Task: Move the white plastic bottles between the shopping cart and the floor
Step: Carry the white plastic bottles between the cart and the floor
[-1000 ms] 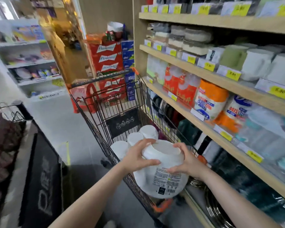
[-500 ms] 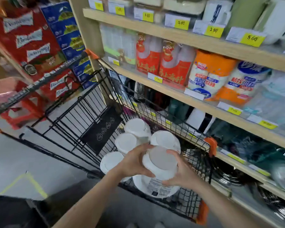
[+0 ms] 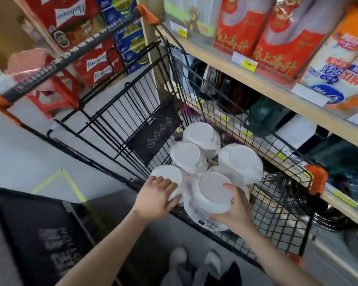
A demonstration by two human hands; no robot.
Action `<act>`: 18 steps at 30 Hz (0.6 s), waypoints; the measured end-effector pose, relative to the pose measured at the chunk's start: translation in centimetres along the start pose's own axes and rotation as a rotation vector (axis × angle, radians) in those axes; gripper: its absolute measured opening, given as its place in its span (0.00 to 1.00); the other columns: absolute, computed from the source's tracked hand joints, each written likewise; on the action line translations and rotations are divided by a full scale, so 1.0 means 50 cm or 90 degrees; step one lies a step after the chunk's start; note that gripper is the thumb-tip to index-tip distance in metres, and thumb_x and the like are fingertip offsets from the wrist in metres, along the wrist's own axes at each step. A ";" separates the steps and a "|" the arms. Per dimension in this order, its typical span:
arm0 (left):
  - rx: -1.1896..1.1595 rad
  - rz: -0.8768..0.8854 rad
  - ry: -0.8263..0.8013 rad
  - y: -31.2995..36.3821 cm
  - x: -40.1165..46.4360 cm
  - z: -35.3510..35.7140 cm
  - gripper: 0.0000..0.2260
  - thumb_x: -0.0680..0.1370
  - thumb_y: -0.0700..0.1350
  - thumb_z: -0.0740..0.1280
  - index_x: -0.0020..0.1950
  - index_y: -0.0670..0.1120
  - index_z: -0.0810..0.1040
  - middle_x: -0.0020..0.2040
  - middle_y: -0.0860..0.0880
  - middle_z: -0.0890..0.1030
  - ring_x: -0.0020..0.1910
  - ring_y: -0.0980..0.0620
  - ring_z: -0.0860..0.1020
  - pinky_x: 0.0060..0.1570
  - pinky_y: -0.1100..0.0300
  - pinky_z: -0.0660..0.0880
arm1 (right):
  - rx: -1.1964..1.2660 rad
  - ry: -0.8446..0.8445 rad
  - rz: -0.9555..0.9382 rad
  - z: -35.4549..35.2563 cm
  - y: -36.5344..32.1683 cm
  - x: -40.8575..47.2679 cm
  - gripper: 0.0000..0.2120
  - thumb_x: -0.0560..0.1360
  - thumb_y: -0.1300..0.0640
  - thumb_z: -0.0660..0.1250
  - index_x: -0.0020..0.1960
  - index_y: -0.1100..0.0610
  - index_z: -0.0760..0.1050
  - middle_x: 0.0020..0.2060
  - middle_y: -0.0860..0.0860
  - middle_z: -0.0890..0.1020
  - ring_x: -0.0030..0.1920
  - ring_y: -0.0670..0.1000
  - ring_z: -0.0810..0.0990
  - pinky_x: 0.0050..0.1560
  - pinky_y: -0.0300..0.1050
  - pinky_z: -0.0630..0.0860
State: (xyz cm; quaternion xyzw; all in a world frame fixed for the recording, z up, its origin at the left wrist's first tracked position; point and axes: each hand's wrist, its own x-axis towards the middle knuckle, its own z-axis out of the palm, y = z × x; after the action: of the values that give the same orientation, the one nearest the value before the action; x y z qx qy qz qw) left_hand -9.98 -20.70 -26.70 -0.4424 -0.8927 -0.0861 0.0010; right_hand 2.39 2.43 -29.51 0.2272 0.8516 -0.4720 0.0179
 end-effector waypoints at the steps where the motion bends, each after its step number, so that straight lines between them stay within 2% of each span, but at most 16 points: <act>1: 0.014 -0.010 -0.006 0.000 -0.008 0.002 0.17 0.77 0.57 0.57 0.47 0.48 0.80 0.40 0.51 0.81 0.39 0.48 0.78 0.42 0.54 0.72 | -0.017 0.005 -0.008 0.014 0.001 -0.001 0.43 0.55 0.55 0.82 0.63 0.45 0.64 0.59 0.47 0.65 0.59 0.46 0.63 0.55 0.40 0.64; 4: 0.015 -0.021 -0.051 -0.001 -0.031 0.009 0.16 0.77 0.56 0.57 0.45 0.48 0.80 0.36 0.51 0.80 0.37 0.48 0.77 0.40 0.54 0.71 | -0.053 0.004 -0.013 0.040 0.003 -0.008 0.44 0.55 0.52 0.81 0.65 0.46 0.62 0.59 0.48 0.63 0.62 0.49 0.61 0.59 0.44 0.66; 7: -0.035 -0.057 -0.077 0.010 -0.025 -0.004 0.16 0.76 0.57 0.57 0.49 0.49 0.80 0.40 0.52 0.81 0.41 0.48 0.78 0.43 0.54 0.74 | -0.049 0.009 -0.009 0.035 -0.004 -0.013 0.43 0.55 0.53 0.81 0.63 0.44 0.62 0.57 0.47 0.64 0.62 0.50 0.63 0.59 0.42 0.64; 10: -0.091 -0.130 -0.128 0.026 0.010 -0.023 0.21 0.75 0.59 0.62 0.64 0.51 0.74 0.57 0.52 0.78 0.57 0.48 0.76 0.53 0.53 0.73 | -0.015 0.007 -0.001 -0.004 -0.024 -0.021 0.41 0.55 0.56 0.81 0.60 0.41 0.62 0.58 0.45 0.65 0.61 0.48 0.64 0.54 0.39 0.64; 12: -0.168 -0.151 -0.209 0.040 0.044 -0.023 0.30 0.73 0.59 0.68 0.72 0.53 0.64 0.68 0.52 0.70 0.66 0.49 0.68 0.62 0.54 0.67 | -0.027 -0.027 -0.022 -0.044 -0.035 -0.029 0.41 0.56 0.56 0.81 0.60 0.40 0.61 0.59 0.45 0.65 0.60 0.47 0.64 0.52 0.35 0.64; 14: -0.265 -0.133 -0.289 0.061 0.089 -0.014 0.42 0.68 0.55 0.75 0.76 0.52 0.56 0.73 0.51 0.64 0.71 0.49 0.62 0.68 0.55 0.62 | -0.083 -0.073 -0.048 -0.087 -0.038 -0.037 0.41 0.56 0.53 0.80 0.60 0.38 0.59 0.60 0.44 0.63 0.60 0.45 0.64 0.51 0.30 0.64; 16: -0.321 -0.092 -0.353 0.090 0.136 0.003 0.48 0.63 0.53 0.79 0.75 0.50 0.55 0.72 0.49 0.66 0.70 0.48 0.64 0.67 0.53 0.64 | -0.134 -0.114 -0.051 -0.131 -0.031 -0.048 0.42 0.55 0.50 0.79 0.60 0.36 0.58 0.61 0.42 0.61 0.60 0.44 0.63 0.51 0.24 0.62; 18: -0.344 -0.053 -0.416 0.125 0.173 0.027 0.45 0.61 0.51 0.81 0.70 0.47 0.60 0.67 0.47 0.72 0.66 0.46 0.70 0.63 0.50 0.70 | -0.159 -0.129 -0.044 -0.172 -0.007 -0.060 0.41 0.54 0.47 0.78 0.59 0.35 0.57 0.61 0.42 0.59 0.63 0.45 0.61 0.53 0.22 0.61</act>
State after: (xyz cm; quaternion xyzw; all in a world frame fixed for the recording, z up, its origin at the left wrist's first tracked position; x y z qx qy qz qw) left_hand -10.19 -9.97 -26.39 -0.3946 -0.8084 -0.1725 -0.4012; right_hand 6.53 8.15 -23.72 0.1451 0.9049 -0.3830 0.1155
